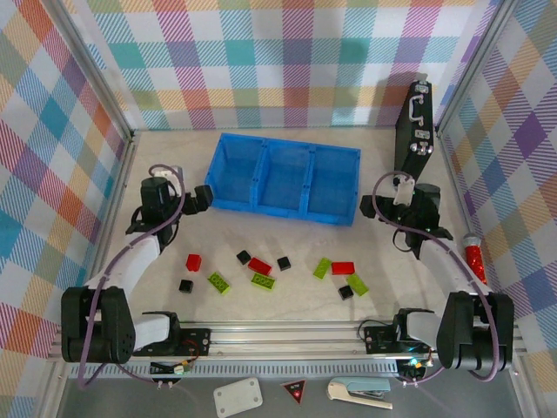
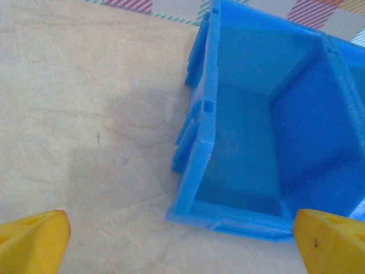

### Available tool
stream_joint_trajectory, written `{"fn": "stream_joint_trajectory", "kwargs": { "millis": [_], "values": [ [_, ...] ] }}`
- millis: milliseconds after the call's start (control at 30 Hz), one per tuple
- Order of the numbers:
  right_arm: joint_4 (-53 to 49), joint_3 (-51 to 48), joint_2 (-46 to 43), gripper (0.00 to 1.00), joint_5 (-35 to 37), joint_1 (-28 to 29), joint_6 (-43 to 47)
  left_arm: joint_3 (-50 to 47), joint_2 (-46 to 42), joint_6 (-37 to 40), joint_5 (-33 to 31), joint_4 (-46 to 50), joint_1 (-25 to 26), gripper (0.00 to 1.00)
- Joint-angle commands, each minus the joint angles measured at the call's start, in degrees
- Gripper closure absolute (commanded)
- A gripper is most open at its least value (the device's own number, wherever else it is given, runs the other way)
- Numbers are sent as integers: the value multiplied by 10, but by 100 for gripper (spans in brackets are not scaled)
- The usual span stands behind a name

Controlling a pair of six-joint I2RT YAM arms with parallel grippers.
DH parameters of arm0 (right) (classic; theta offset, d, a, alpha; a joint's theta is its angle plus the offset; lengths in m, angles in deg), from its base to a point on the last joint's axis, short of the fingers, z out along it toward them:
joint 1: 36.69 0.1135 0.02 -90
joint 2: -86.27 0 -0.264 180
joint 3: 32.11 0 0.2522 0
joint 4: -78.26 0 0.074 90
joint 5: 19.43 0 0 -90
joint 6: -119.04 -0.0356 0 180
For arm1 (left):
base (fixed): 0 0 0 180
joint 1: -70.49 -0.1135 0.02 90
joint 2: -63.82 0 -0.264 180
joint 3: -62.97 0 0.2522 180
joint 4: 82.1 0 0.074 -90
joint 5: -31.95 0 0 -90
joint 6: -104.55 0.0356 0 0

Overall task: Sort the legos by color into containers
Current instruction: Pick up the lego from the bottom-center of the table.

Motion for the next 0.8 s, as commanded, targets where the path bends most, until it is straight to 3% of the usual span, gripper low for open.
{"fn": "stream_joint_trajectory", "kwargs": {
  "millis": [0,200,333,567,767],
  "values": [
    [-125,20,-23,15,-38,31,-52,63,-23,-29,18,145,4,0],
    [-271,61,-31,22,31,122,-85,180,-9,-13,37,337,3,1],
    [-358,88,-20,24,75,165,-122,224,-2,21,35,406,3,1],
    [-475,121,9,25,154,240,-151,187,-7,63,20,357,3,0],
    [-520,133,44,19,208,306,-180,159,-15,75,7,331,2,0]
  ]
}}
